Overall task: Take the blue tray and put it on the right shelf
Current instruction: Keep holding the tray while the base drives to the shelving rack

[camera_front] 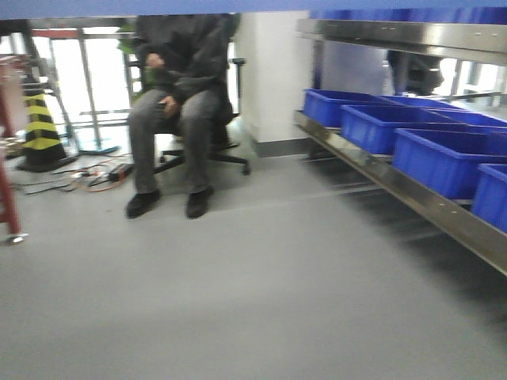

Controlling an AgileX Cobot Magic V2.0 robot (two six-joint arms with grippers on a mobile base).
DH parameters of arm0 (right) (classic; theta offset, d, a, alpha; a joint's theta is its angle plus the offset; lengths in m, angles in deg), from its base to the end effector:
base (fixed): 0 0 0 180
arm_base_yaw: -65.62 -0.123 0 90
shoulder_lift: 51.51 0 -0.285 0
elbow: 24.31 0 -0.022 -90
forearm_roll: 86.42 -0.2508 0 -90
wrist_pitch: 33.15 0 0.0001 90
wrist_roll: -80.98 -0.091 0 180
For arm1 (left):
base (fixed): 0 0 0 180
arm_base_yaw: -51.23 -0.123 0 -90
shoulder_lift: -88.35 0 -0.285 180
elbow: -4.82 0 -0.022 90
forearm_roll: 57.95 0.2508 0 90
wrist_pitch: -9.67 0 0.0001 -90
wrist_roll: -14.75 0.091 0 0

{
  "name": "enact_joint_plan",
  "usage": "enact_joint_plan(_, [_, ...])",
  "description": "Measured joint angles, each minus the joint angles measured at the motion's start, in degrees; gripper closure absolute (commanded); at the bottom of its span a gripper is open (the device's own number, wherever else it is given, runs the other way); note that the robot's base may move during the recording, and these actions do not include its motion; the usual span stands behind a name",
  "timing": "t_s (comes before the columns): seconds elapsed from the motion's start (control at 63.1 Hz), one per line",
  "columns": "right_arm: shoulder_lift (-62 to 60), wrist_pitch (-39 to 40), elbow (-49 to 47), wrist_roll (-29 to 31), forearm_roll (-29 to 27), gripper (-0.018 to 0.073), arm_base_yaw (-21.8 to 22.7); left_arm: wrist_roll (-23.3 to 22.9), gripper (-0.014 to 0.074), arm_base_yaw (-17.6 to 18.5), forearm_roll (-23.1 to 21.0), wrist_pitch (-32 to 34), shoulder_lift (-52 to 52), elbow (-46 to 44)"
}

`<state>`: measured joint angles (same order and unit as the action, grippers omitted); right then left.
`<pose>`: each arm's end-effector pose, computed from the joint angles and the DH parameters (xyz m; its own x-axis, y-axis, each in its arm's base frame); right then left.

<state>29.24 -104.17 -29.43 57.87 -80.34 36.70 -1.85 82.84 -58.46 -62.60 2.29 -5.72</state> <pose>0.2158 0.1088 0.4122 -0.8372 -0.0529 -0.5443 -0.1405 0.9827 0.1207 0.2263 -0.1402 0.4143 -0.8422 0.1798 -0.5083 0.2978 0.9410 -0.1605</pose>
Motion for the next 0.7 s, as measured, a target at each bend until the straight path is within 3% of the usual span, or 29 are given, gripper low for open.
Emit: enact_joint_plan(0.697, [0.00,-0.12,0.00,0.00,0.11,0.0503,0.00,0.00,0.0644,0.00,-0.13,0.00,0.00,0.00])
